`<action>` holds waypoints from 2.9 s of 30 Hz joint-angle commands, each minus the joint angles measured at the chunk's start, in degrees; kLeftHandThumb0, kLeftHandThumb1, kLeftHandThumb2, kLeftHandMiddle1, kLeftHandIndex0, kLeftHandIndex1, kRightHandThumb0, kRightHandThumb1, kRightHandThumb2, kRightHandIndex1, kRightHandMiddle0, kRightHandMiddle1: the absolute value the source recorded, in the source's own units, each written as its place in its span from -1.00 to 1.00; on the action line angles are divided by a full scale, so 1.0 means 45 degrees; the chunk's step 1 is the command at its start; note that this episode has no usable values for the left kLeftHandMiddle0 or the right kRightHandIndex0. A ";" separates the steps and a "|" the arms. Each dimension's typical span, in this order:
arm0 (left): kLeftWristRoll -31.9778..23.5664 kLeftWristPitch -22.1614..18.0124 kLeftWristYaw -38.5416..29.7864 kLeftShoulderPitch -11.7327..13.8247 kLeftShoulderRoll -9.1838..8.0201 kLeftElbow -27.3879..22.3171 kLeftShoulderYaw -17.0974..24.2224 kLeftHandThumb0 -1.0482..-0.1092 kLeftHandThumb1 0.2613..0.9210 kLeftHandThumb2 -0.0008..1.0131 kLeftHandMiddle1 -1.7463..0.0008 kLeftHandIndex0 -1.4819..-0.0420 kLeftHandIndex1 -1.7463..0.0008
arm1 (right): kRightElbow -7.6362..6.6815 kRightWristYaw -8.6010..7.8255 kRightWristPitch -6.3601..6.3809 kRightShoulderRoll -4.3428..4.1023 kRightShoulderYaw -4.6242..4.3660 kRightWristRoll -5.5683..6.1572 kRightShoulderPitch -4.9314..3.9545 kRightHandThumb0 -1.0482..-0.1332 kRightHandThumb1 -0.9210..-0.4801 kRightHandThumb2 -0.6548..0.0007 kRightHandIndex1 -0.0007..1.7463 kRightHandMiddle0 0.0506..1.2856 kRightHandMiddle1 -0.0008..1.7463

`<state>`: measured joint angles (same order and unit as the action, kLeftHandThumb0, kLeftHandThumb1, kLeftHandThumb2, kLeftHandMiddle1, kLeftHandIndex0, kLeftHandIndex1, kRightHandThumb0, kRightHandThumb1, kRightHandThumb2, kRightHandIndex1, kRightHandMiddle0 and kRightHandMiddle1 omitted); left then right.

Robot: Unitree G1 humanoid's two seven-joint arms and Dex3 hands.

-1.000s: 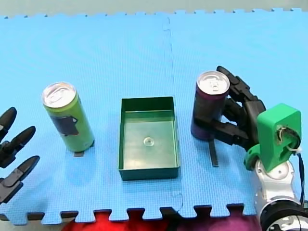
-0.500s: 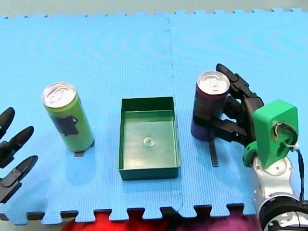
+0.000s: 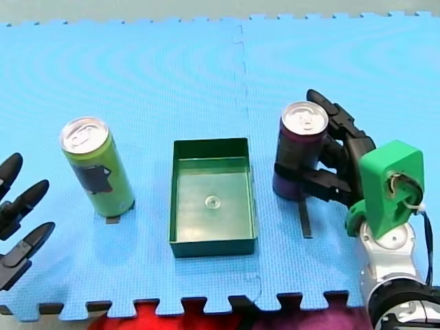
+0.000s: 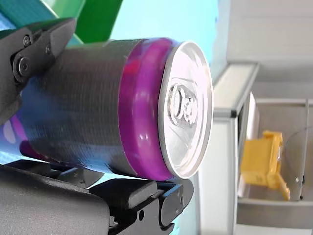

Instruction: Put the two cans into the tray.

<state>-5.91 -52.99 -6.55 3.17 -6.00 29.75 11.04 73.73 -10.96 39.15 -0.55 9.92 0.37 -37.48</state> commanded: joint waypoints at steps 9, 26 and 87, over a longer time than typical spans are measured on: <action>0.0011 0.0027 0.0142 -0.0064 0.0009 0.0105 0.0064 -1.00 1.00 -0.77 1.00 0.41 1.00 | -0.0092 0.2660 0.0315 -0.0167 -0.0513 -0.1060 -0.0073 0.40 -0.10 0.97 -0.95 0.93 -0.96; 0.0013 0.0102 0.0099 0.0032 -0.0072 -0.0016 0.0108 -1.00 1.00 -0.72 1.00 0.44 1.00 | -0.0091 0.3560 0.0168 -0.0119 -0.0733 -0.1256 -0.0050 0.49 -0.27 0.98 -0.98 0.94 -0.99; -0.0269 -0.0431 -0.0285 -0.0681 -0.0100 0.1354 0.0176 -1.00 1.00 -0.72 1.00 0.44 0.99 | -0.1978 0.1023 -0.1243 0.1394 0.0288 0.1380 -0.1188 0.48 -0.32 1.00 -1.00 0.93 -1.00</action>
<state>-6.97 -54.53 -7.79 0.30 -6.19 35.56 11.66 65.39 -6.51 33.45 5.79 11.17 6.30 -41.98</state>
